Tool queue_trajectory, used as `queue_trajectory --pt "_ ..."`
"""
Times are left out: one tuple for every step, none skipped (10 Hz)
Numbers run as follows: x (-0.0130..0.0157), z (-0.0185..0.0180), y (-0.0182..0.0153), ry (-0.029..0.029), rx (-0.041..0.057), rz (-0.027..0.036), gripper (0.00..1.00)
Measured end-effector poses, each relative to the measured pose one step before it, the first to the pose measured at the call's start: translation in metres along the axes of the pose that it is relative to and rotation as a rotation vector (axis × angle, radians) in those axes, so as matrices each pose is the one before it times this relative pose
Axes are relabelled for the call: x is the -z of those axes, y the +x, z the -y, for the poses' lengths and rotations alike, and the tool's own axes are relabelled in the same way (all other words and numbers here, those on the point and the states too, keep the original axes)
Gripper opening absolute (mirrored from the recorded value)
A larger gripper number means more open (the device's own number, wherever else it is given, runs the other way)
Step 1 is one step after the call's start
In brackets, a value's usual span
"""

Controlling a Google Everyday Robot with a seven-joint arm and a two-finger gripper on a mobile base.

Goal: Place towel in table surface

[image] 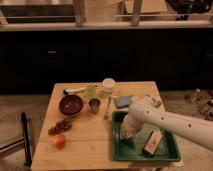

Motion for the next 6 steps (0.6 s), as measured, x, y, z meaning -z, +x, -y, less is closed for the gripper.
queue_trajectory --pt "0.00468 0.00073 -0.00353 0.0109 0.01058 0.00292 0.0" --pt "0.00517 0.0004 -0.0038 0.00988 0.01216 0.00323 0.0" --pt "0.00616 0.00081 -0.00518 0.00984 0.01552 0.00344 0.0" --pt "0.00628 0.00041 -0.00615 0.01056 0.01832 0.00413 0.0" --pt "0.00277 0.00051 -0.00329 0.00515 0.00969 0.00209 0.0" --pt "0.00679 0.00082 -0.00708 0.01135 0.0204 0.00206 0.0"
